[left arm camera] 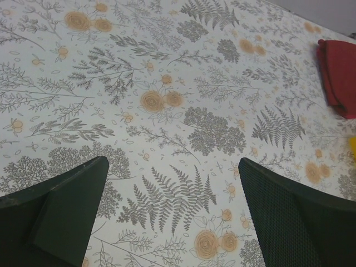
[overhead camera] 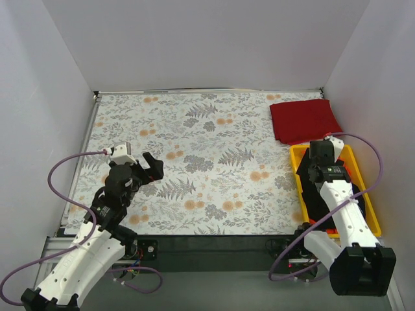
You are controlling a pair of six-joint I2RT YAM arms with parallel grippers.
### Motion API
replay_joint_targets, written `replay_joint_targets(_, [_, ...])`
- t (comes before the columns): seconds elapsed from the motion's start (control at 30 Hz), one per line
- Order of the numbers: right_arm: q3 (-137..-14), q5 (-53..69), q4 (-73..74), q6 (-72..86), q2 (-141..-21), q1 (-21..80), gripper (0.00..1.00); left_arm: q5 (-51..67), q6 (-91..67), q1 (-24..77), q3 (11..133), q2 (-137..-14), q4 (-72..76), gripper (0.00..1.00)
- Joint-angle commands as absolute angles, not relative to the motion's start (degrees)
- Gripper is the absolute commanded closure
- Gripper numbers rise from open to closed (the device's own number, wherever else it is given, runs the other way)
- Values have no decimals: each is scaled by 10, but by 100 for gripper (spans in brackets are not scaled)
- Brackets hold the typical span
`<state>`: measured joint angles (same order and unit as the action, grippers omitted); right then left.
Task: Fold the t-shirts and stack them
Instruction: Grab the tshirt from the pile
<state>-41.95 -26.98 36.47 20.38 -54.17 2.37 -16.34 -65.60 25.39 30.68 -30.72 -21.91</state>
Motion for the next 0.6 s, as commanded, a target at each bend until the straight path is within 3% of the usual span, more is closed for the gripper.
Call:
replay_joint_targets(0.0, [-405, -280, 299, 250, -575, 6, 35, -140, -643, 253, 307, -301, -191, 2])
replay_joint_targets(0.1, [-374, -272, 277, 266, -599, 6, 44, -137, -643, 253, 305, -296, -192, 2])
replay_joint_targets(0.2, [-348, -269, 265, 267, -600, -11, 60, -139, -643, 252, 303, -285, -191, 2])
replay_joint_targets(0.23, [-346, -272, 265, 263, -594, -12, 77, -138, -643, 253, 303, -283, -191, 2])
replay_joint_targets(0.33, [-350, -288, 265, 245, -574, -12, 99, -138, -642, 253, 302, -280, -191, 2])
replay_joint_targets(0.57, [-453, -191, 267, 171, -537, 17, 99, -141, -641, 253, 303, -284, -191, 2])
